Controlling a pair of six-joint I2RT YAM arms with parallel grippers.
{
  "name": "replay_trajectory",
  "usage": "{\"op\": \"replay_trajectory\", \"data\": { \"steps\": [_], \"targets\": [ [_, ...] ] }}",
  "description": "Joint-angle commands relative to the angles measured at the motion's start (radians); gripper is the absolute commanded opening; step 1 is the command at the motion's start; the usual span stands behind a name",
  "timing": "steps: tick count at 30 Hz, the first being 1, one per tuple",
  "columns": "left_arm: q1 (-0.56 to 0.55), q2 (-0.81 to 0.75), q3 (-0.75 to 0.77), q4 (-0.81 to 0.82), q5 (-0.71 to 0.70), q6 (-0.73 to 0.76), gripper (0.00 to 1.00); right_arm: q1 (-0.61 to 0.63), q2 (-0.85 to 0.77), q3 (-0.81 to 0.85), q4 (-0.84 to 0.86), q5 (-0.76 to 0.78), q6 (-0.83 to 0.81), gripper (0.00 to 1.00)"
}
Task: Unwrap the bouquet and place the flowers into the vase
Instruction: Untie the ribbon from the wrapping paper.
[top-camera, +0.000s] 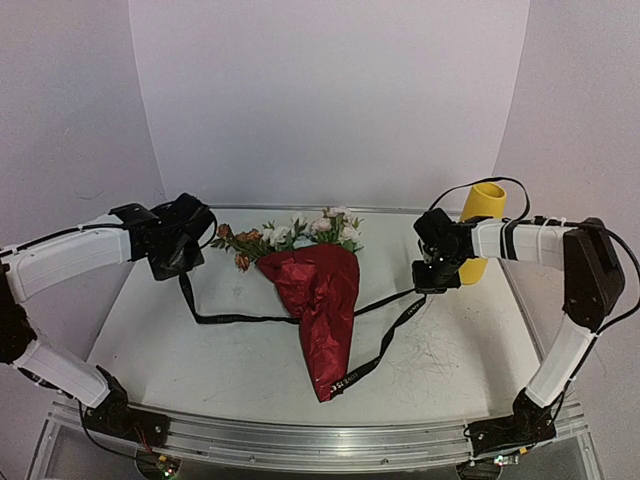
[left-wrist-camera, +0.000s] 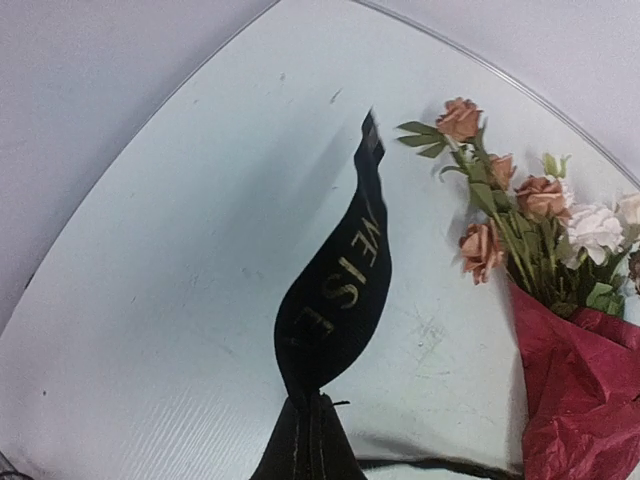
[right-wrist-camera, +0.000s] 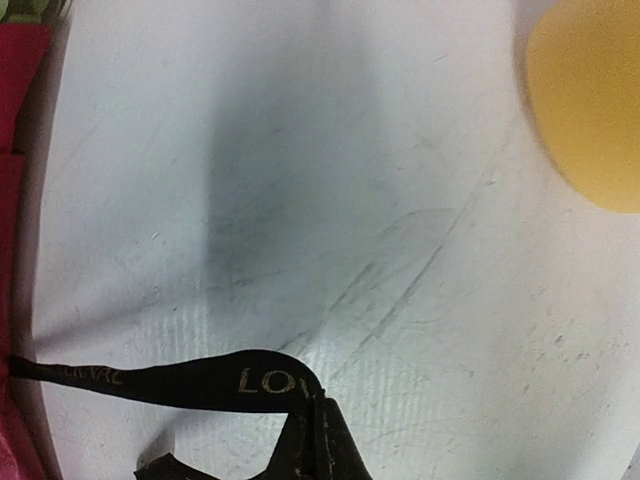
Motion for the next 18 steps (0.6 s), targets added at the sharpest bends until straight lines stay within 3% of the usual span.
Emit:
{"op": "replay_trajectory", "data": {
  "steps": [1, 5, 7, 9, 11, 14, 18],
  "targets": [
    [0.058, -0.118, -0.13, -0.011, 0.013, -0.248, 0.0, -0.032, -0.032, 0.06, -0.098, 0.094, 0.006, 0.03],
    [0.092, -0.193, -0.196, -0.025, 0.001, -0.297, 0.01, -0.049, -0.026, 0.102, -0.109, 0.098, -0.006, 0.06],
    [0.103, -0.221, -0.223, -0.03, -0.003, -0.314, 0.07, -0.052, -0.022, 0.13, -0.116, 0.09, -0.017, 0.11],
    [0.106, -0.242, -0.24, -0.027, -0.003, -0.318, 0.41, -0.053, -0.023, 0.147, -0.12, 0.061, -0.03, 0.23],
    [0.106, -0.256, -0.245, -0.022, 0.001, -0.314, 0.7, -0.053, -0.04, 0.15, -0.121, 0.031, -0.031, 0.26],
    [0.106, -0.264, -0.232, -0.003, 0.018, -0.27, 0.81, -0.052, -0.088, 0.143, -0.114, -0.04, -0.042, 0.38],
    [0.106, -0.251, -0.209, 0.105, 0.112, -0.114, 0.87, -0.051, -0.121, 0.129, -0.095, -0.152, -0.052, 0.51]
  ]
}}
